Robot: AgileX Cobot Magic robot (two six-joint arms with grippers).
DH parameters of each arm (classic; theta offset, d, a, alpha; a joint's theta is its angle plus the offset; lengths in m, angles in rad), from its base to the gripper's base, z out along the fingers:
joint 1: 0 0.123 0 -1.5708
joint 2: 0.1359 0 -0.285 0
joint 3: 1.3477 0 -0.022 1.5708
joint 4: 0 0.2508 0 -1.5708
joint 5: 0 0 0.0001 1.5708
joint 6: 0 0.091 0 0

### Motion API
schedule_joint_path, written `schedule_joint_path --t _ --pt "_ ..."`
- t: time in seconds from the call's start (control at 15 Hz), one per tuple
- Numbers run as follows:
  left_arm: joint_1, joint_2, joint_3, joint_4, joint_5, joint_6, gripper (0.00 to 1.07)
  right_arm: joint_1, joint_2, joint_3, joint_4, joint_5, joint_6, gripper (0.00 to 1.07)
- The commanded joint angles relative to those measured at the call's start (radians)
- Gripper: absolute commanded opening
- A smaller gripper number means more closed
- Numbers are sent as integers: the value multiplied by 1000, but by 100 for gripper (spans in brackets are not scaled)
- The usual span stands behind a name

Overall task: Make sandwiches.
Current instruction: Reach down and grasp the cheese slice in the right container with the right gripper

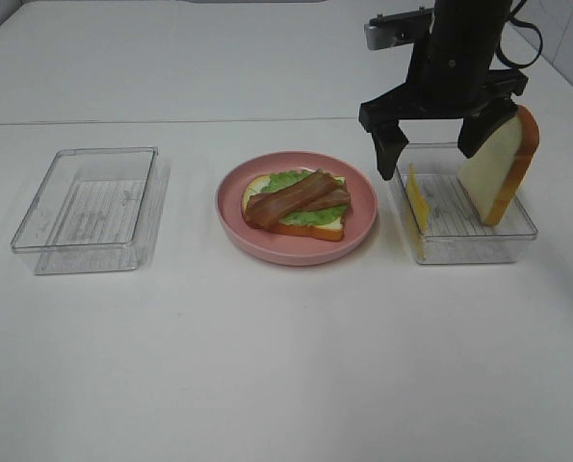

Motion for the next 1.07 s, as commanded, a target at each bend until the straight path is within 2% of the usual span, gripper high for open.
schedule_joint_path --t 0.07,0.73,0.93,1.0,1.07 --pt "3 -15 3 0 -9 0 102 -8 16 34 0 -38 -13 96" --pt "3 -15 3 0 -9 0 102 -9 135 39 29 -75 -25 92" --pt "3 -15 3 0 -9 0 102 -9 148 39 34 -75 -25 78" --pt "3 -15 3 0 -9 0 102 -9 148 39 34 -83 -21 62" --pt "3 -15 3 0 -9 0 102 -9 148 39 34 -83 -21 58"
